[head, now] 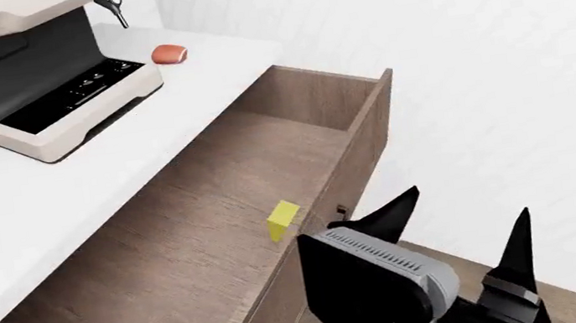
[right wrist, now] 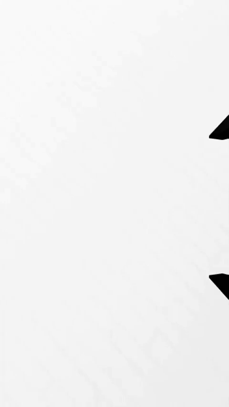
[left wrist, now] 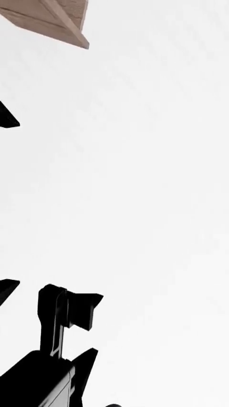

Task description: Close the right drawer.

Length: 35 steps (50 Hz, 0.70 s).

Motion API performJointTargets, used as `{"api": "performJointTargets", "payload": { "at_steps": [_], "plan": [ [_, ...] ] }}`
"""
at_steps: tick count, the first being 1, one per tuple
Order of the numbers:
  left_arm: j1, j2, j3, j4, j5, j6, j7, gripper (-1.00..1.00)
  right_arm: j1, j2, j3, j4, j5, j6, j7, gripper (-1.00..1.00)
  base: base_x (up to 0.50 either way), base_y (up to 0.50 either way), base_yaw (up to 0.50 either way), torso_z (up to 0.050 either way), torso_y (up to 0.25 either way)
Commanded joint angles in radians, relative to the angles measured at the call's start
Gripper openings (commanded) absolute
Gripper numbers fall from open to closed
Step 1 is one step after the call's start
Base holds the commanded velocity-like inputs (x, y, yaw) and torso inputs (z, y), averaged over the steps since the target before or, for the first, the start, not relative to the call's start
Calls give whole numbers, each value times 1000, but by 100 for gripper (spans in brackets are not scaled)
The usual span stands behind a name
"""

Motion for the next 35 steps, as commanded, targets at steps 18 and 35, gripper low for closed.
{"api": "performJointTargets", "payload": {
  "at_steps": [18,35],
  "plan": [
    [131,2,10,-159,-34,78,98,100,-34,0,-17,2,-31,-40,0,100,0,0,0,0,0],
    [183,-2,-8,-327,-71,114,175,100,-41,0,-14,-2,-35,-41,0,100,0,0,0,0,0]
  ]
}}
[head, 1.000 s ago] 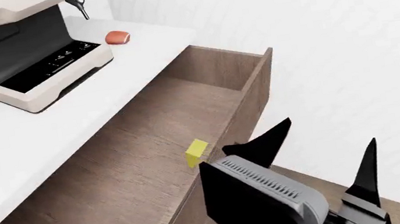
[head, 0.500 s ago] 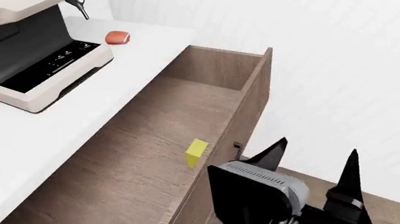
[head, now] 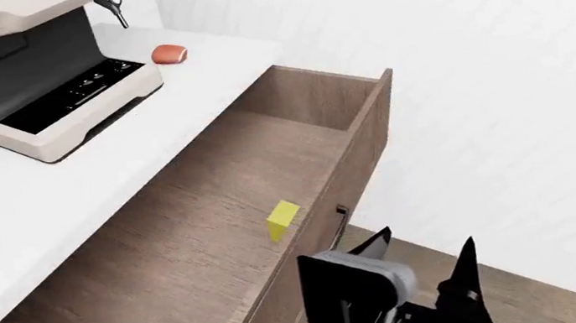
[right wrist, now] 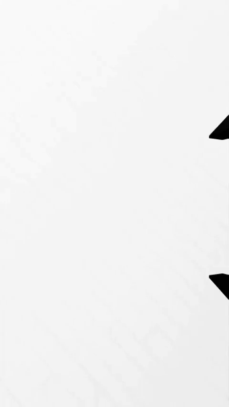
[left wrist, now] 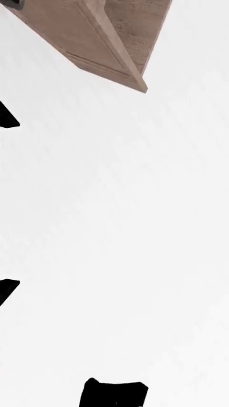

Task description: Close the right drawer.

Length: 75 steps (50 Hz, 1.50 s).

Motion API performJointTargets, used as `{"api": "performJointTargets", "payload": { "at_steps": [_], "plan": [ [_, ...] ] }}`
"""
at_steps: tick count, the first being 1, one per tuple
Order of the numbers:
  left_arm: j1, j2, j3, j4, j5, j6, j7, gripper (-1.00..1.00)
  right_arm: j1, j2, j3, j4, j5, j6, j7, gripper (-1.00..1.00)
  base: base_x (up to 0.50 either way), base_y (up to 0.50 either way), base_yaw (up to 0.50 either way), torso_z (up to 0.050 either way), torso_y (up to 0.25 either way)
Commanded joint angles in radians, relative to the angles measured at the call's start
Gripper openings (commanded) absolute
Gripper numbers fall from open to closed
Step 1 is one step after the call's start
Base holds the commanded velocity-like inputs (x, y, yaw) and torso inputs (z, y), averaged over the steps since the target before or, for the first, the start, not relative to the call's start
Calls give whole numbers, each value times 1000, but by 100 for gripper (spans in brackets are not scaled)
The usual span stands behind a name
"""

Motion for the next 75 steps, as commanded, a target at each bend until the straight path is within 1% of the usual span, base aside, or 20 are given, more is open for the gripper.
{"api": "performJointTargets", "payload": {
  "at_steps": [1,17,24,32,45,61,68,69,71,75],
  "plan": [
    [33,-1,-9,-116,-21,19,48,100,-7,0,0,-1,-5,-6,0,100,0,0,0,0,0],
    [97,13,-43,-298,-83,70,155,100,-9,0,7,-2,-4,-2,0,100,0,0,0,0,0],
    [117,34,-55,-371,-120,78,208,100,-3,0,16,-13,3,13,0,100,0,0,0,0,0],
    [123,33,-55,-370,-126,64,183,100,-6,0,18,-13,0,9,0,100,0,0,0,0,0],
    [122,32,-71,-451,-153,46,189,100,-19,0,13,-10,-9,-3,0,100,0,0,0,0,0],
    [115,31,-114,-544,-193,49,199,100,-14,0,26,-17,0,11,-1,100,0,0,0,-1,0],
    [109,18,-136,-558,-210,51,193,100,-13,0,32,-18,5,15,-1,100,0,0,0,0,0],
    [102,17,-168,-615,-257,46,216,100,-11,0,34,-20,2,14,0,100,0,0,0,0,0],
    [93,12,-165,-624,-251,36,195,100,-12,0,34,-20,2,12,0,100,0,0,0,0,0],
    [84,8,-176,-649,-258,34,189,100,-18,0,31,-18,-4,5,0,100,0,0,0,-3,0]
  ]
}}
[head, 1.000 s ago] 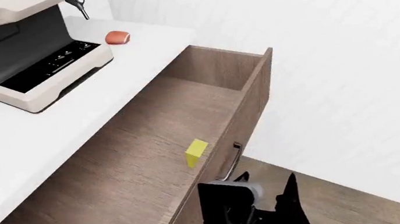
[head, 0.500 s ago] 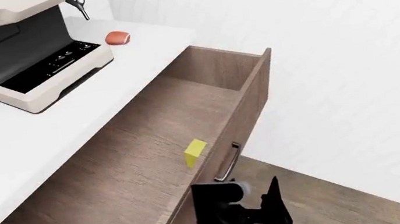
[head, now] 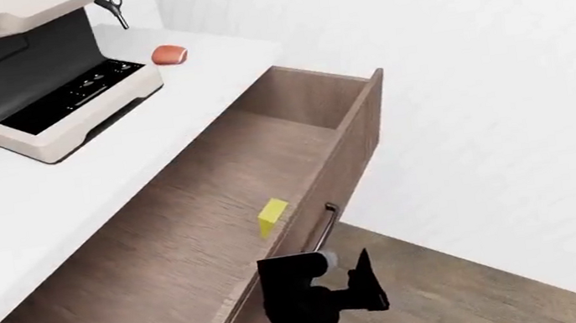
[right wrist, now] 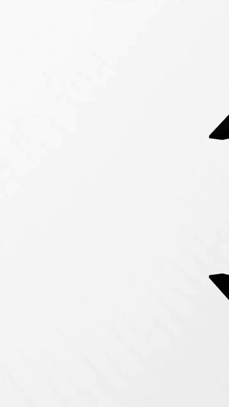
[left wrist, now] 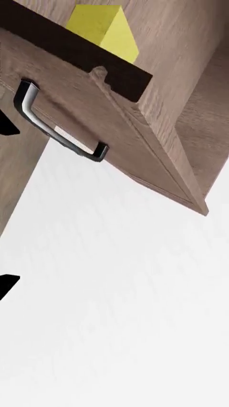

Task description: Close the right drawer.

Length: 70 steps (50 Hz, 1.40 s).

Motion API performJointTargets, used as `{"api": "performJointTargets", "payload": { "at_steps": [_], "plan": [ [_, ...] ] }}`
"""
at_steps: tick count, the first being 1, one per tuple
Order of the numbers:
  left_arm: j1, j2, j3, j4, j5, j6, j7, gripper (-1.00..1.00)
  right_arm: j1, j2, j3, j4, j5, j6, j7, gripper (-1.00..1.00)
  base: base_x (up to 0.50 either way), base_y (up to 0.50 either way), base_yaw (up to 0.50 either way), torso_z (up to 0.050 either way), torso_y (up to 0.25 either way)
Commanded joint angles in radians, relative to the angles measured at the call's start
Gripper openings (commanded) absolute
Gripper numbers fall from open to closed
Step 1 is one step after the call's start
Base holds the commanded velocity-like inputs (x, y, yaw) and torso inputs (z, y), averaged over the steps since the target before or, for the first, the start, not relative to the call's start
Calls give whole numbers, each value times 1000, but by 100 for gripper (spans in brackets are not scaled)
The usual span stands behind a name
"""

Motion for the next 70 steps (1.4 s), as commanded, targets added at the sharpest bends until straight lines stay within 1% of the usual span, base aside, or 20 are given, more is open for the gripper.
{"api": "performJointTargets", "payload": {
  "at_steps": [1,12,23,25,27,34,36,42,46,52,56,59,70],
  "plan": [
    [-15,-37,-65,-101,-68,-9,-43,100,-5,1,0,-3,-5,-5,0,100,0,0,0,0,0],
    [-25,-62,-89,-125,-82,-10,-65,100,-5,1,7,-4,-1,2,-1,100,0,0,0,0,0],
    [-24,-72,-120,-177,-108,-1,-53,100,-6,1,11,-3,1,3,0,100,0,0,0,0,0],
    [-22,-92,-122,-158,-107,0,-72,100,-6,1,12,-3,2,3,0,100,0,0,0,0,0],
    [-21,-91,-128,-177,-112,3,-63,100,-7,1,13,-3,2,4,0,100,0,0,0,0,0],
    [-27,-118,-131,-158,-107,-2,-85,100,-9,1,15,-3,3,5,0,100,0,0,0,-1,0],
    [-27,-113,-136,-183,-115,-3,-67,100,-11,1,14,-1,1,2,0,100,0,0,0,0,0],
    [-34,-139,-135,-166,-107,-12,-91,100,-11,1,17,-2,3,4,0,100,0,0,0,0,0],
    [-48,-151,-128,-195,-95,-24,-93,100,-6,1,25,-7,10,15,0,100,0,0,0,0,0],
    [-58,-176,-125,-219,-90,-38,-73,100,-2,1,32,-14,17,27,0,100,0,0,0,0,0],
    [-59,-182,-132,-235,-95,-28,-21,100,5,1,42,-18,26,40,-2,100,0,0,0,0,0],
    [-66,-182,-131,-262,-95,-35,-6,100,10,1,47,-22,33,50,-4,100,0,0,0,0,0],
    [-89,-213,-138,-271,-88,-47,-34,100,16,0,60,-28,44,66,-4,100,0,0,0,0,0]
  ]
}}
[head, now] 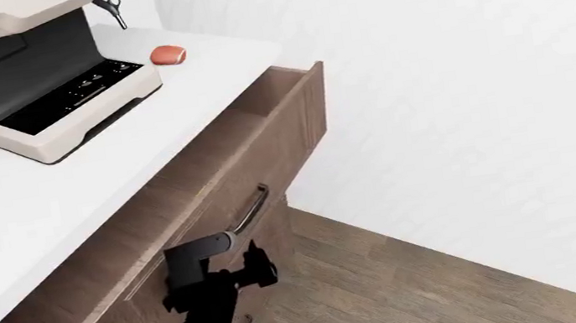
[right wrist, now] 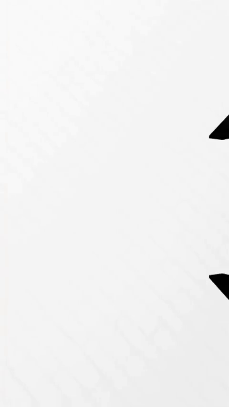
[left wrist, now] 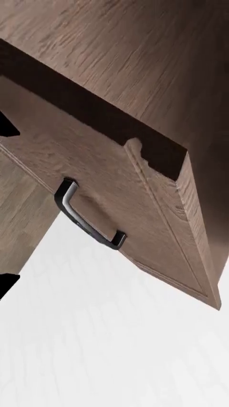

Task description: Close the right drawer.

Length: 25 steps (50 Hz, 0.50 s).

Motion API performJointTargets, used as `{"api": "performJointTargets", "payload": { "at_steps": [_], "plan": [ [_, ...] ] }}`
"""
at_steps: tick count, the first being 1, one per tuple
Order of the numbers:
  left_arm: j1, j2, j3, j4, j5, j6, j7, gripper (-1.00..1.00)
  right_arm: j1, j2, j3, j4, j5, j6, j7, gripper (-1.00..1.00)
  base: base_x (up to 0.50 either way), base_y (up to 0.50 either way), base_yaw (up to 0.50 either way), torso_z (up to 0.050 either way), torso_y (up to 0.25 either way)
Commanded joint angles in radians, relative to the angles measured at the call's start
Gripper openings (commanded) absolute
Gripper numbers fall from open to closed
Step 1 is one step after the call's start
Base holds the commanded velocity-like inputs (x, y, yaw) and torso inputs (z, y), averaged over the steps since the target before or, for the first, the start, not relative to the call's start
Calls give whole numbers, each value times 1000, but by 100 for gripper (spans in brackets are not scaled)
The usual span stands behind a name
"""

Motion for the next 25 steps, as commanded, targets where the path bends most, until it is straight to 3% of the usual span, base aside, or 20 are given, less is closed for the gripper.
{"api": "performJointTargets", "payload": {
  "at_steps": [1,19,25],
  "plan": [
    [-22,-56,-51,-43,-2,0,-45,100,7,0,13,-7,12,19,-1,100,0,0,0,0,0],
    [-40,-104,-42,-64,19,-19,-19,100,8,0,23,-8,21,30,-2,100,0,0,0,0,0],
    [-62,-83,-26,-137,34,-48,0,100,11,-1,29,-7,26,34,-7,100,0,0,0,0,0]
  ]
}}
